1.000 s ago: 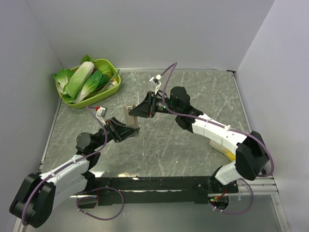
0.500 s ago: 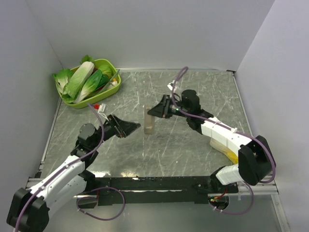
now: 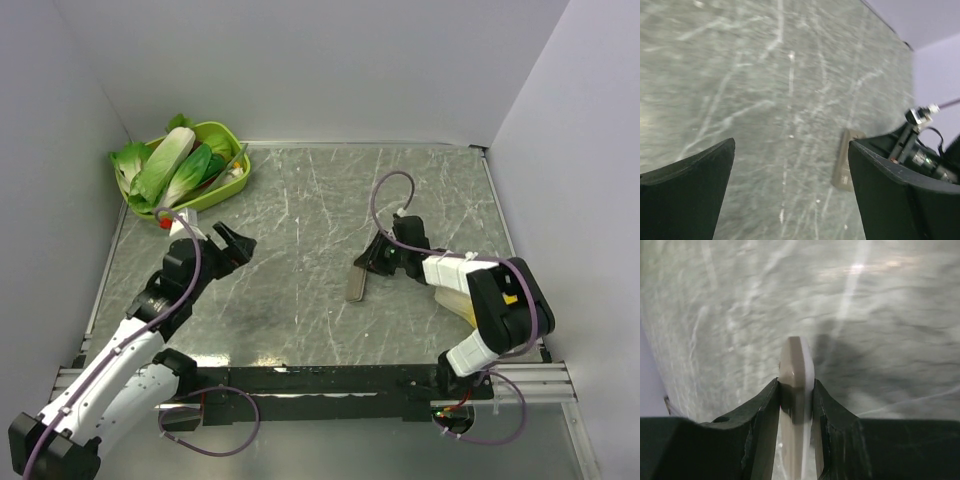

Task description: Load the batteries into the remote control

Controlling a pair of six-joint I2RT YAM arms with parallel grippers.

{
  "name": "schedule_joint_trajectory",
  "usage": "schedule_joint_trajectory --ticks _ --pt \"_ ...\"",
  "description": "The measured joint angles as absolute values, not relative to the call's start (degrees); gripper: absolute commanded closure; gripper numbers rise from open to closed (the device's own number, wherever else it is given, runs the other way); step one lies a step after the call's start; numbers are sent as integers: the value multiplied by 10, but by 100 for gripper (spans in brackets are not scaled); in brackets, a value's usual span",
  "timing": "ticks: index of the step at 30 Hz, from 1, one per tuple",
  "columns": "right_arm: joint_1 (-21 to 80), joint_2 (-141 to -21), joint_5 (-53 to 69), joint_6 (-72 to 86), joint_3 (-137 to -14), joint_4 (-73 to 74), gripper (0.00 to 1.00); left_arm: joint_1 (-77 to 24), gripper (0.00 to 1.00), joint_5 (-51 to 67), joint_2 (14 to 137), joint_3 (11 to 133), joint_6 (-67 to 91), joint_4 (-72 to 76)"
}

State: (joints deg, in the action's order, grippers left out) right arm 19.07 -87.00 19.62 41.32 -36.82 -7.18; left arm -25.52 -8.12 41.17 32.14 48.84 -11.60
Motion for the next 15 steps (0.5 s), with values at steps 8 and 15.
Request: schedule_joint_trajectory --ticks 8,15 --pt "164 -877 141 413 -374 -50 6 -253 3 -179 436 401 466 -221" --pt "142 -780 -11 362 -385 91 0 -253 3 -303 431 478 448 -289"
